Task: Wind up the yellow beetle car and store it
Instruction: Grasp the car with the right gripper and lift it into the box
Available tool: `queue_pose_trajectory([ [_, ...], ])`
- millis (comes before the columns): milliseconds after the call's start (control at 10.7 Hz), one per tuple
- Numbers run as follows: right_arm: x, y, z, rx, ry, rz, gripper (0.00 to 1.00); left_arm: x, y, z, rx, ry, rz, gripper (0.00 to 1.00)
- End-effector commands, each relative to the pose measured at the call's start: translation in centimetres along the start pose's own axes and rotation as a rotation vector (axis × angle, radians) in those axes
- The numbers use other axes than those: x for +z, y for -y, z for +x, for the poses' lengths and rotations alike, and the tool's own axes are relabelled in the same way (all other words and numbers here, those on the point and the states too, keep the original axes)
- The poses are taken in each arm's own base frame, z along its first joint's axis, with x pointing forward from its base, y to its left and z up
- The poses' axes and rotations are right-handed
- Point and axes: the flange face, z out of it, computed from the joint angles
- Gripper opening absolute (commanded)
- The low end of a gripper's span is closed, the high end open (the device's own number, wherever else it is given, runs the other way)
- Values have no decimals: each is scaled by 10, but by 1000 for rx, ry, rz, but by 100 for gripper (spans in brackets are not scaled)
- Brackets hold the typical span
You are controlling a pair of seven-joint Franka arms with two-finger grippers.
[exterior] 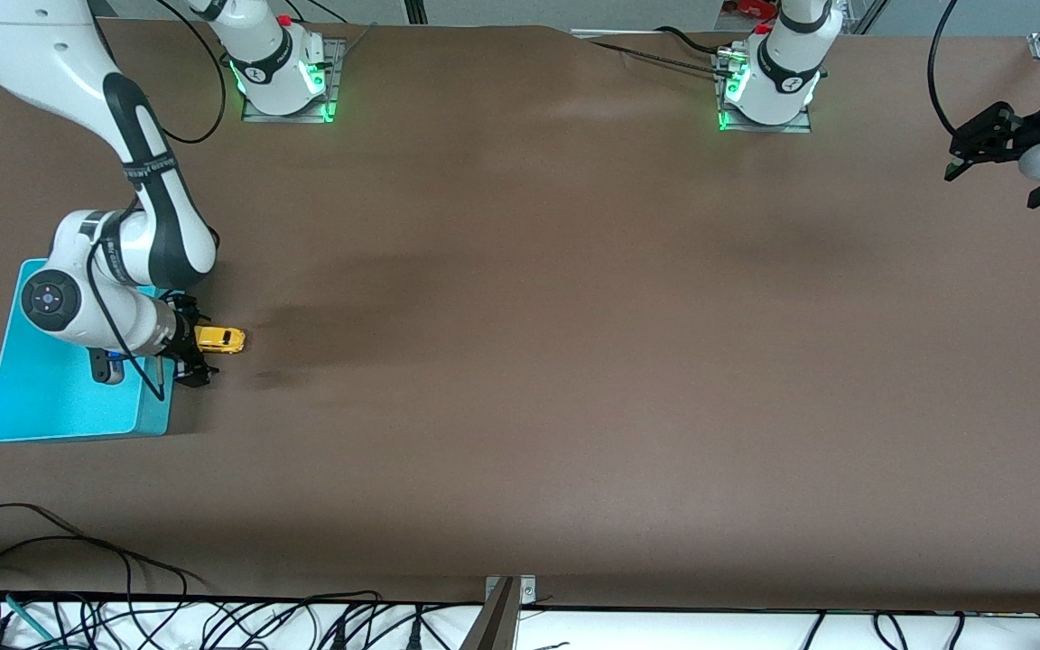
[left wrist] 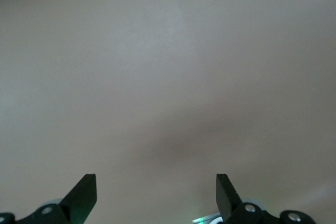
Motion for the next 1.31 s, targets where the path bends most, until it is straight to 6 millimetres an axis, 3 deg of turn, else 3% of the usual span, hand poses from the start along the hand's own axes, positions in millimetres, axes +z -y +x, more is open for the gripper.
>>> queue_pose_trajectory([
  [0,23,-11,7,79,-5,-17,100,-8,-18,4,-134,0,-15,100],
  [374,41,-40,6,95,-8,-9,99,-14,-32,8,-234,16,-15,100],
  [560,42,-40,6,124,-16,7,56,-21,-36,18,-303,27,-29,100],
  [747,38,-38,3,127,-17,9,26,-26,-36,31,-453,17,-83,100],
  [1027,7,-31,5,130,-13,17,18,-26,-44,35,-433,16,-76,100],
  [1214,-31,-13,5,121,-6,0,18,-24,-44,36,-433,19,-73,100],
])
